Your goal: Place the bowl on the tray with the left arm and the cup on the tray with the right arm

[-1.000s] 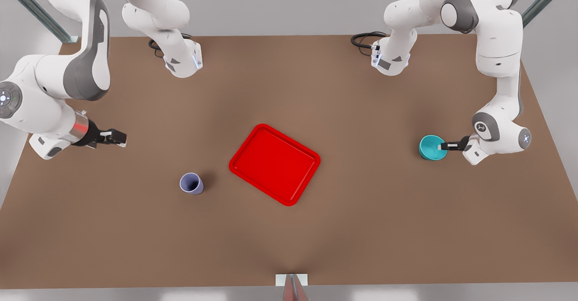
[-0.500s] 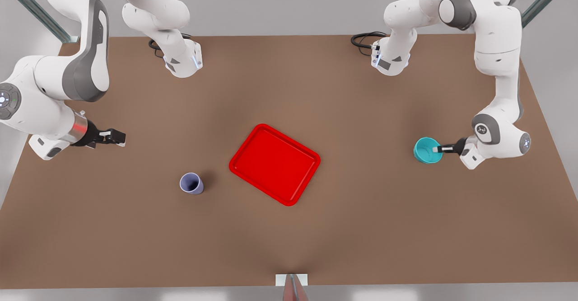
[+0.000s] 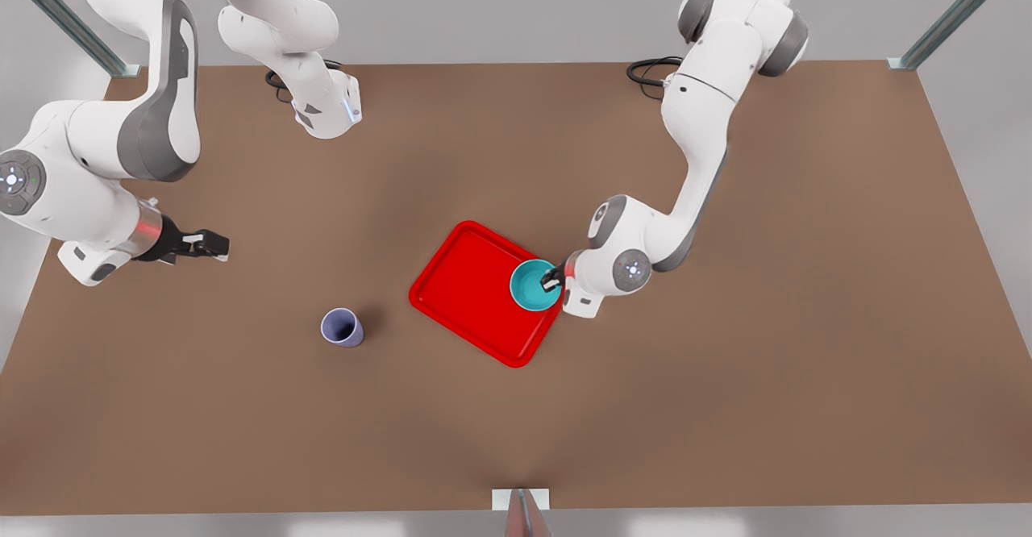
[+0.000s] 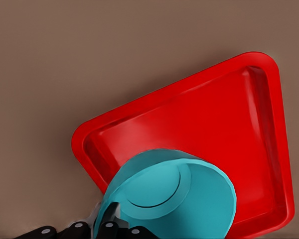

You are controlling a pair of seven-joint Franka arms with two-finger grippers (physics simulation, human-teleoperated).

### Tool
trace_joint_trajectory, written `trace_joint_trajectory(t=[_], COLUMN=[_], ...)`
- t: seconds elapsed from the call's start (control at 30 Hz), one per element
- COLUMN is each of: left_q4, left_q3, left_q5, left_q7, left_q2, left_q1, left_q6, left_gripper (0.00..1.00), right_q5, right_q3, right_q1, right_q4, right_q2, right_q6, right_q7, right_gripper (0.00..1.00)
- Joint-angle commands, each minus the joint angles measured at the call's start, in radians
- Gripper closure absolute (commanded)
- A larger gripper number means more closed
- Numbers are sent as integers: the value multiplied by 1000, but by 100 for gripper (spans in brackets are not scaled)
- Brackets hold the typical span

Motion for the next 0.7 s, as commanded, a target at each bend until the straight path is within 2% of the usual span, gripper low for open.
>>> trace_joint_trajectory(t=[0.0, 0.07, 0.1, 0.13, 0.33, 0.4, 0.43, 0.47, 0.5, 0.53, 0.6, 0.67], left_q4=[5, 5, 5, 15, 22, 93, 197, 254, 254, 254, 236, 98], left_q3=[0, 0, 0, -1, 11, 42, 43, 120, 213, 262, 272, 266], left_q5=[-93, -95, -95, -95, -44, 339, 373, 372, 375, 379, 439, 438], left_q7=[4, 4, 2, 4, 19, 208, 487, 744, 946, 998, 998, 984], left_q2=[12, 28, 38, 47, 43, 8, 8, -17, -77, -127, -212, -374], left_q1=[0, -5, -8, -19, -9, 76, 178, 225, 227, 225, 227, 237], left_q6=[4, 43, 60, 67, 67, -121, -304, -451, -508, -557, -588, -581], left_gripper=[79, 79, 62, 1, 0, 0, 0, 0, 0, 0, 0, 0], right_q5=[0, 0, 0, 0, -2, -3, -8, -10, -10, -10, -10, -8], right_q3=[0, 0, 0, 0, -2, 14, 49, 81, 94, 94, 100, 123], right_q1=[2, 0, 0, 0, -4, -6, -14, -32, -35, -35, -30, -32], right_q4=[-2, 2, 2, 2, 6, -12, -49, -83, -118, -127, -140, -80], right_q2=[1, 6, 5, 1, -17, -18, -25, -17, -8, 17, 83, 202], right_q6=[0, 2, 0, 0, -3, 40, 76, 131, 166, 192, 246, 246], right_q7=[0, 0, 0, 0, -6, 0, 3, 3, 3, 3, 3, 3], right_gripper=[0, 0, 0, 0, 0, 0, 0, 0, 0, 0, 0, 0])
